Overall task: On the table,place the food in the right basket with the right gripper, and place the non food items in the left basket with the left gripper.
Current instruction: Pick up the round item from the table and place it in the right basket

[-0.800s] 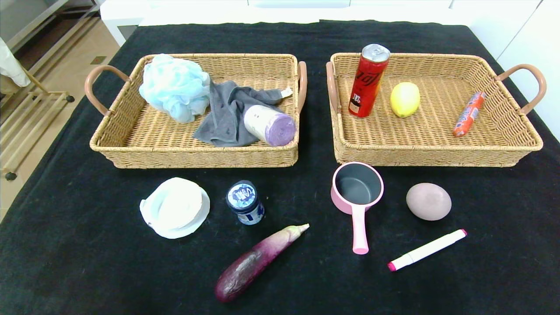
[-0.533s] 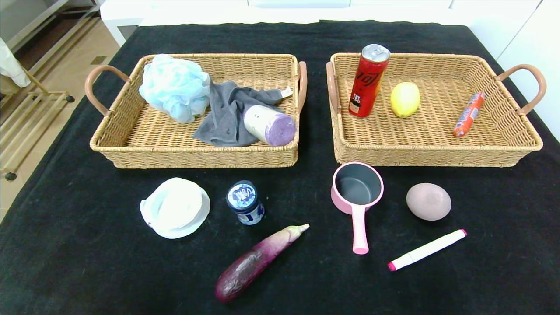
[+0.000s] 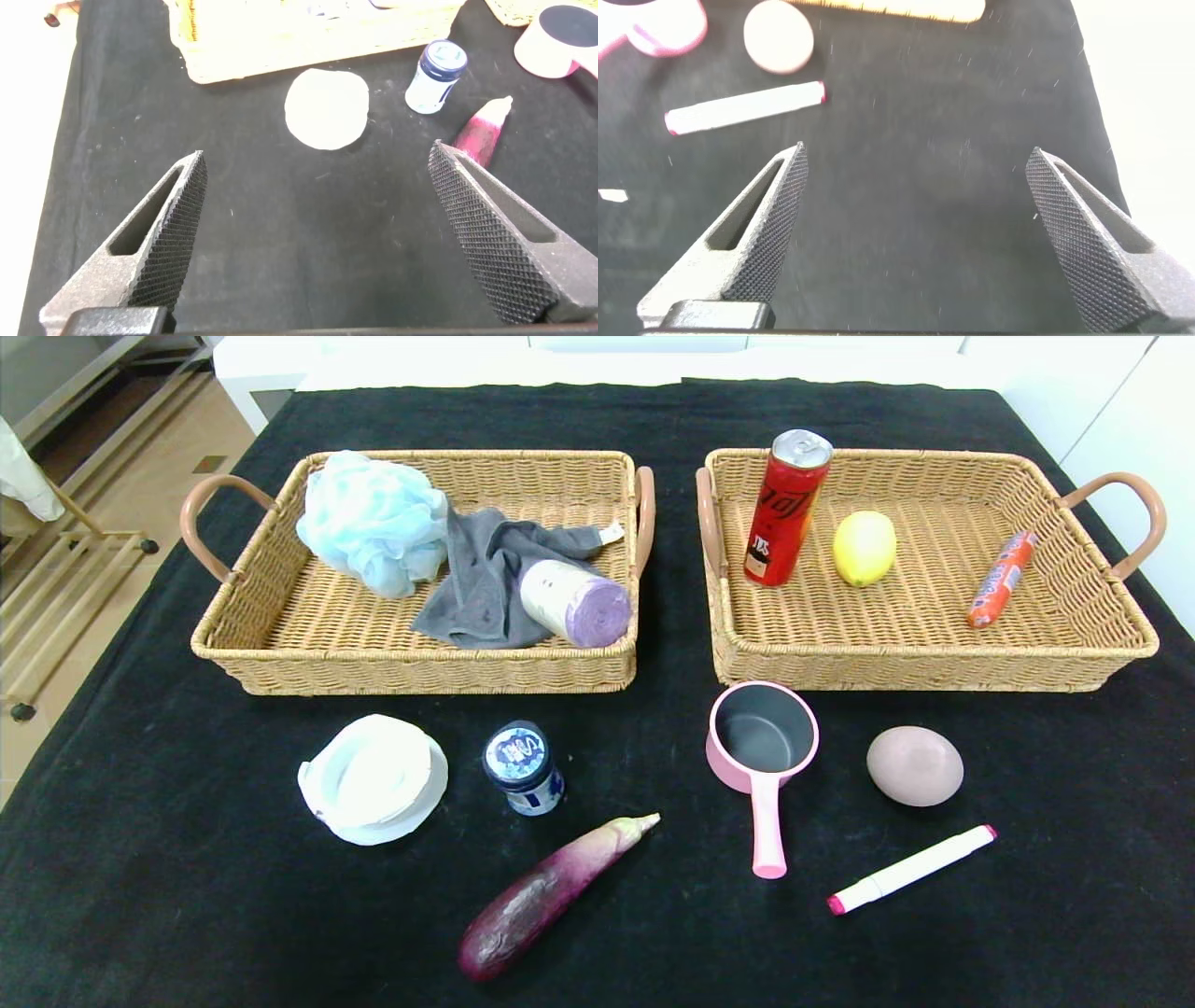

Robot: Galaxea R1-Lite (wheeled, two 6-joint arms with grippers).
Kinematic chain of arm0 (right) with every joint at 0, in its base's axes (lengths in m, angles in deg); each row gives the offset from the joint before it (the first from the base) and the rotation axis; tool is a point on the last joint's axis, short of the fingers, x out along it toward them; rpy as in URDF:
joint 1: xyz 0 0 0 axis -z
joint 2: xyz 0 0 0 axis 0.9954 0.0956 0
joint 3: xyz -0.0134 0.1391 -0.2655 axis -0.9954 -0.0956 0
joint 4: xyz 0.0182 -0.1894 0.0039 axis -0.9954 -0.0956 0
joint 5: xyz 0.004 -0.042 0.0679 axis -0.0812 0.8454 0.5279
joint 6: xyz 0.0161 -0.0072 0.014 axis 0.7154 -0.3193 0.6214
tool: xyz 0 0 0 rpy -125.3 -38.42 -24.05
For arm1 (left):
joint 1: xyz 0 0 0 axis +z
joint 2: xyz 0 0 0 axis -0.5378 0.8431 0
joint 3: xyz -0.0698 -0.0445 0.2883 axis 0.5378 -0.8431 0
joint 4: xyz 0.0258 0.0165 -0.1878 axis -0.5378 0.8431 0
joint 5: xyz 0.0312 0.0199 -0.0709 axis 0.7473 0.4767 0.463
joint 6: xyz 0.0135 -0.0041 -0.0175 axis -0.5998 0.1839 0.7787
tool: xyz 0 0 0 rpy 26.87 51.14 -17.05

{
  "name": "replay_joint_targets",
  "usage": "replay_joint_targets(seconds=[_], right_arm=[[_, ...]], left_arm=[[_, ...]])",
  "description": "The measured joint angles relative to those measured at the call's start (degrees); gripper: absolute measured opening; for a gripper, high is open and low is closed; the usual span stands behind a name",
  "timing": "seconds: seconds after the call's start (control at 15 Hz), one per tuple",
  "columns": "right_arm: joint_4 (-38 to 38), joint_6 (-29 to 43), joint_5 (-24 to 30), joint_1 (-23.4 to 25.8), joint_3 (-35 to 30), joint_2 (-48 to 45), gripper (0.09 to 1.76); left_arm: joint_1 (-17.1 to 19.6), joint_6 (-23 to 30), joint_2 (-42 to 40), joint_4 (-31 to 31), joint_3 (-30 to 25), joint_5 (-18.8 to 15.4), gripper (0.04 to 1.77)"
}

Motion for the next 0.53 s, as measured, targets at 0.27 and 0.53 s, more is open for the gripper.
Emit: replay_joint_targets(seconds=[0.27, 0.53], right_arm=[[-1.4, 1.5, -0.7, 0.3, 9.6, 4.6, 1.71], [-5.4, 0.9, -1.4, 0.1, 20.7, 10.9, 1.71]], left_arm=[[-0.3, 0.0, 2.2, -0.1, 2.9, 0.1, 1.72], [-0.8, 0.0, 6.4, 0.2, 9.5, 0.1, 1.72]])
